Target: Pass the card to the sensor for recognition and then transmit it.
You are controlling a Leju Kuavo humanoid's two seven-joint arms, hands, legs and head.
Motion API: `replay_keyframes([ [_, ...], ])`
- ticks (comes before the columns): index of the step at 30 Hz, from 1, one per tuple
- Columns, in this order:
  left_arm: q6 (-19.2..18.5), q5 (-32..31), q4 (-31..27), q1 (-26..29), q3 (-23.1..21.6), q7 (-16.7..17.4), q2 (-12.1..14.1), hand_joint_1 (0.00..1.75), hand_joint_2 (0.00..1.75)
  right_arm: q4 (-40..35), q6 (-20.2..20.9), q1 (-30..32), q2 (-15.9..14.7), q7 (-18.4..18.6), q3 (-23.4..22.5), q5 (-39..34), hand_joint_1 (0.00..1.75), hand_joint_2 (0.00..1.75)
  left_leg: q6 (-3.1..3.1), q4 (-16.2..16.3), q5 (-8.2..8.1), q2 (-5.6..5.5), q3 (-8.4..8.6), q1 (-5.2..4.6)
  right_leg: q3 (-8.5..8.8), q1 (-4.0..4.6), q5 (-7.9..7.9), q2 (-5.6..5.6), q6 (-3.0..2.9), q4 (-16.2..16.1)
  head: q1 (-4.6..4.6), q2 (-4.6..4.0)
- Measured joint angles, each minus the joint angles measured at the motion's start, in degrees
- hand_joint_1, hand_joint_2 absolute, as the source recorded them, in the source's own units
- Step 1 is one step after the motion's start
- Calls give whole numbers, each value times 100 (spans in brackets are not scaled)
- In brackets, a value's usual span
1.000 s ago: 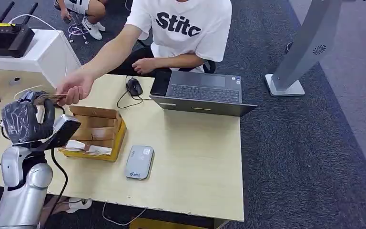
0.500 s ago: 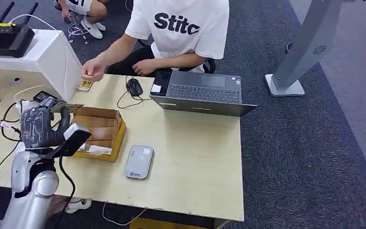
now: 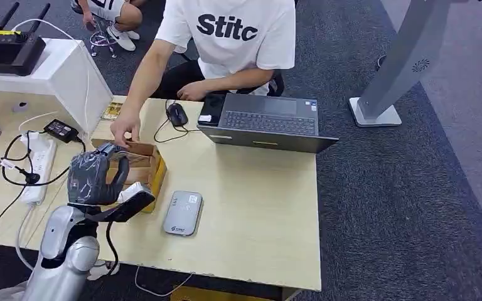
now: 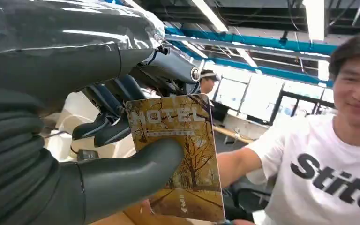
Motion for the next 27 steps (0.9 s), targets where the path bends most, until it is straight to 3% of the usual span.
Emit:
replay_keyframes([
  [6, -52, -138, 74, 21, -264, 48, -33, 175, 175, 11, 337, 54, -136, -74, -24, 0, 0, 175, 1, 0, -1, 1, -2, -1, 0, -1, 0, 1, 0, -1, -2, 0],
  [27, 186, -100, 1038, 29, -461, 190, -341, 175, 175, 24, 350, -40, -262, 116, 22, 240, 0, 175, 1, 0, 0, 0, -2, 0, -1, 0, 0, 0, 0, -1, 0, 0],
])
